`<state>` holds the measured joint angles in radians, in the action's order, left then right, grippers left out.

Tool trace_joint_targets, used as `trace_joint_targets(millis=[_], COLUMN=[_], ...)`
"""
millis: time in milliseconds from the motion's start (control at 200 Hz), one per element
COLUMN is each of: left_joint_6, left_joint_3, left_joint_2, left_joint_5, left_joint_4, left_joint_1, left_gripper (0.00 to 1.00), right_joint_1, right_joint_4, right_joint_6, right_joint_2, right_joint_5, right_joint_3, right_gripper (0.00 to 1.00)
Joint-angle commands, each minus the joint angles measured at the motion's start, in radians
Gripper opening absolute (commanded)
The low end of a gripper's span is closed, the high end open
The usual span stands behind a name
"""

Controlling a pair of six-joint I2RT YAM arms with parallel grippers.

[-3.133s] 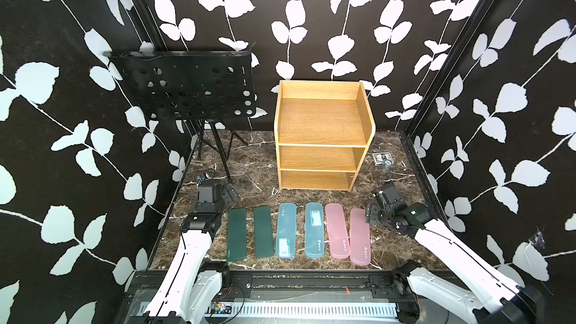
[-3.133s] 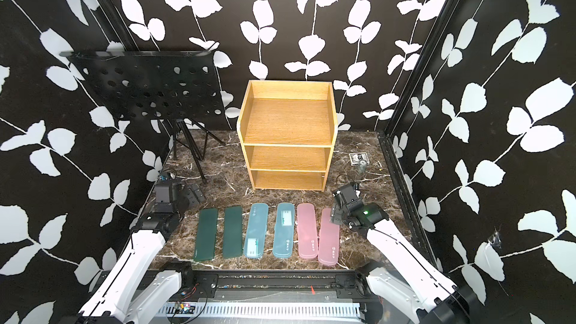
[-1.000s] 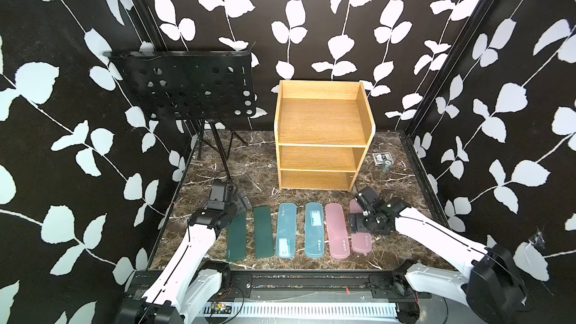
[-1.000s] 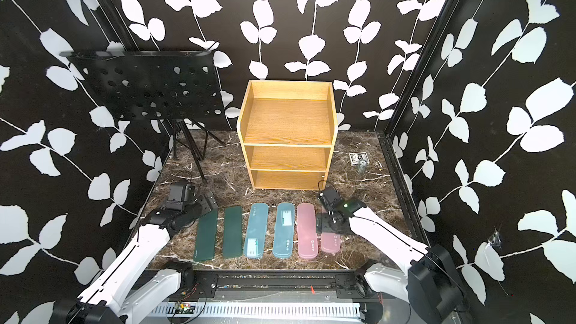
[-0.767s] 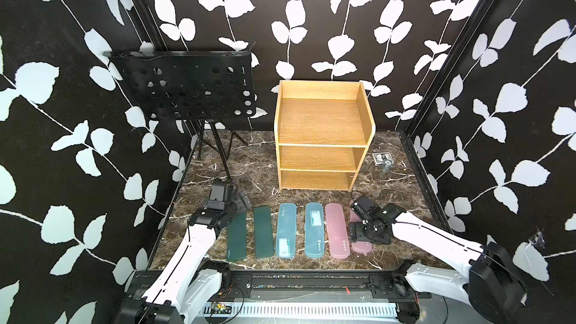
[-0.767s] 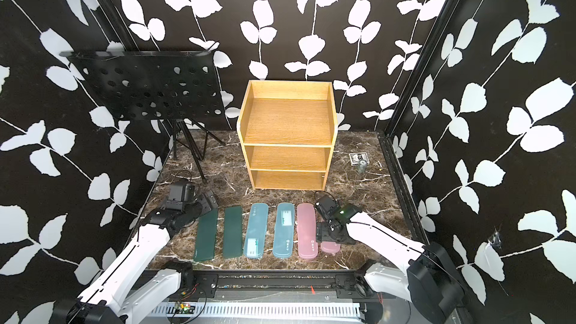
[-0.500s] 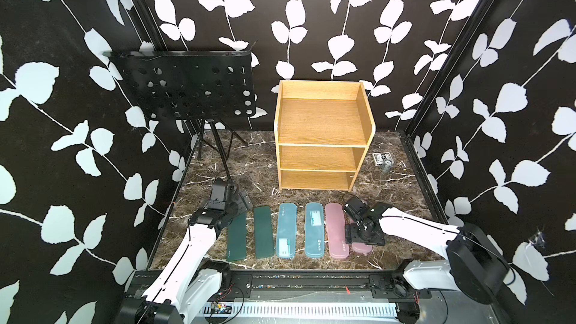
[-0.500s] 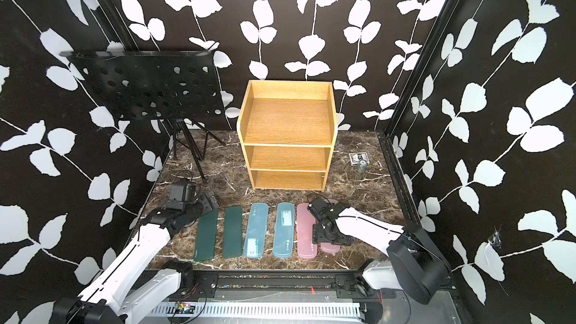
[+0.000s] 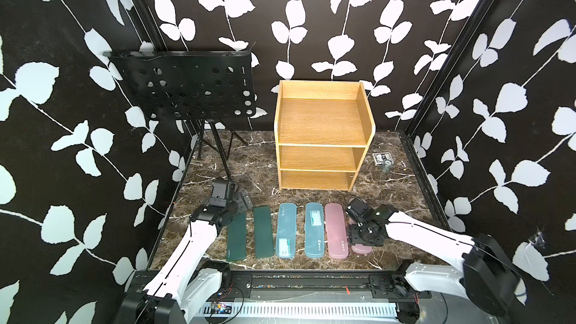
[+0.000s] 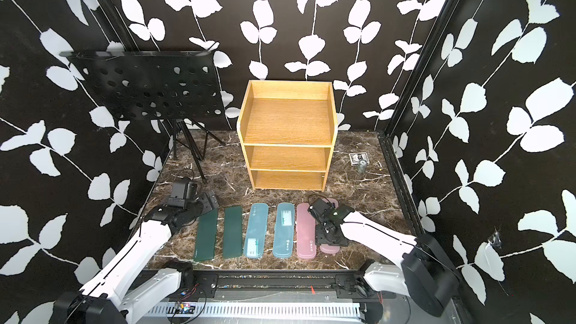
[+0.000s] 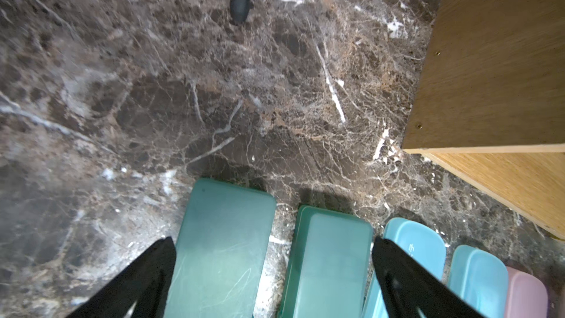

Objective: Place the pencil cases on the shelf according to color
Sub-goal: Pick up the pencil case from the center of the board, then place the pencil case on the shelf.

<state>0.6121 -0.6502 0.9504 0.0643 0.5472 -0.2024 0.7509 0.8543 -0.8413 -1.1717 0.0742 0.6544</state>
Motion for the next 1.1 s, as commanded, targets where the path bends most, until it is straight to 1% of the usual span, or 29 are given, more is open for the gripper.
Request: trace_joint_targets(millis=[0,120,250,390,530,640,725,815,840,975,1045,1095], left_joint_6=[-0.048,-0.033,-0.011,0.004,0.004,0.005,0.006,0.0,-0.001,-0.011,-0.015,-0.017], left_joint_3=[-0.067,-0.092,-0.121,-0.154,-0.203,-0.227,-0.238,-0.25,-0.258,-0.311,-0.321,-0.326], left_joint_2=[0.004,-0.002,-0.028,-0.07,-0.09,-0.092,-0.086,-0.059,-0.048,0.022,0.049,0.066], left_joint_5=[0.028,0.003,-0.003,-0.007,0.004,0.014,0.01,0.001,-0.002,-0.021,-0.032,-0.038], left_joint_4=[0.041,0.044,0.074,0.104,0.154,0.17,0.163,0.137,0.132,0.113,0.09,0.073], left_joint_1=[-0.007,-0.007,-0.012,-0.02,-0.025,-0.026,-0.026,-0.026,-0.026,-0.026,-0.026,-0.026], left_gripper=[0.99,0.99,0.99,0.99,0.99,0.99,0.99,0.99,0.99,0.99,0.99,0.99], right_joint_1=[0.022,0.04,0.065,0.113,0.194,0.258,0.273,0.272,0.272,0.27,0.251,0.216], right_joint_4=[0.157,0.188,0.203,0.178,0.17,0.171,0.177,0.192,0.204,0.282,0.311,0.344], right_joint_6=[0.019,0.033,0.059,0.111,0.162,0.205,0.24,0.275,0.287,0.318,0.36,0.394], right_joint_2=[0.109,0.224,0.29,0.291,0.243,0.204,0.182,0.16,0.149,0.048,-0.023,-0.075], right_joint_5=[0.033,-0.001,-0.051,-0.126,-0.147,-0.115,-0.09,-0.036,-0.009,0.167,0.199,0.201], right_joint_3=[0.065,0.093,0.139,0.212,0.329,0.441,0.523,0.624,0.648,0.892,1.006,1.071], right_gripper=[0.61,0.54,0.5,0.46,0.45,0.44,0.44,0.45,0.45,0.47,0.5,0.5])
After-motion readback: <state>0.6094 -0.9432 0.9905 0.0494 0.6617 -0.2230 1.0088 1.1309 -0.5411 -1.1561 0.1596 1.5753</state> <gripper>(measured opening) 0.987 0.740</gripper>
